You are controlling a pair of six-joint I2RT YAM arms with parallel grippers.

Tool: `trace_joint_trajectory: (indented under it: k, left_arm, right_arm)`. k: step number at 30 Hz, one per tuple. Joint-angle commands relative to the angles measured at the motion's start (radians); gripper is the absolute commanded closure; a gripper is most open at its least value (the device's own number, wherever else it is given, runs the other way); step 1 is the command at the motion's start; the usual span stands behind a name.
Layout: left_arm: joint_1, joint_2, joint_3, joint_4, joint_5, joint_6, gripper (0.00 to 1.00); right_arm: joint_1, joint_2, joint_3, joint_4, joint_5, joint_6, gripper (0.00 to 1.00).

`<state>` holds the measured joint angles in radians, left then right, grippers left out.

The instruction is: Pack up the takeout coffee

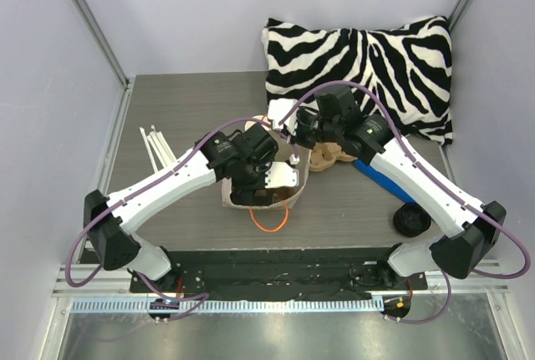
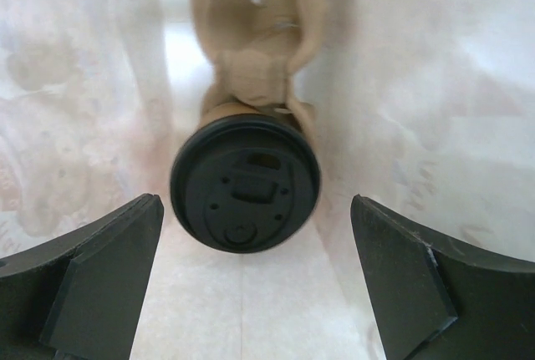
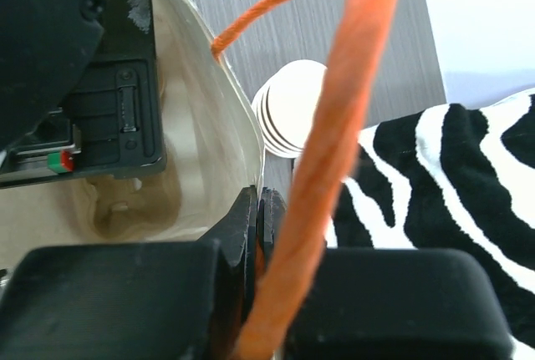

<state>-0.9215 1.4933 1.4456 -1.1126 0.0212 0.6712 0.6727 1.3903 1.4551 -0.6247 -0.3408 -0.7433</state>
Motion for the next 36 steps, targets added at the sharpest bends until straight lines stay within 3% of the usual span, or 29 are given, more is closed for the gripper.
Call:
trace_joint_trajectory:
  k: [1,14,30,36]
  left_arm:
    - [-0.019,-0.041,0.11,0.065,0.088,0.036,0.0]
    - [-0.039,-0.041,0.137,0.066,0.063,0.045,0.0]
    - [-0.039,-0.048,0.186,0.068,0.151,0.071,0.0]
    - [-0.039,-0.039,0.208,0.123,0.143,0.048,0.05]
  right_arm:
    - [-0.002,0.012,-0.013,-0.029,0.051,-0.05,0.99]
    - [-0.002,0.019,-0.013,-0.029,0.066,-0.056,0.99]
    - [-0.002,0.052,-0.003,-0.03,0.068,-0.054,0.99]
    - [-0.002,0.052,0.002,-0.033,0.056,-0.05,0.99]
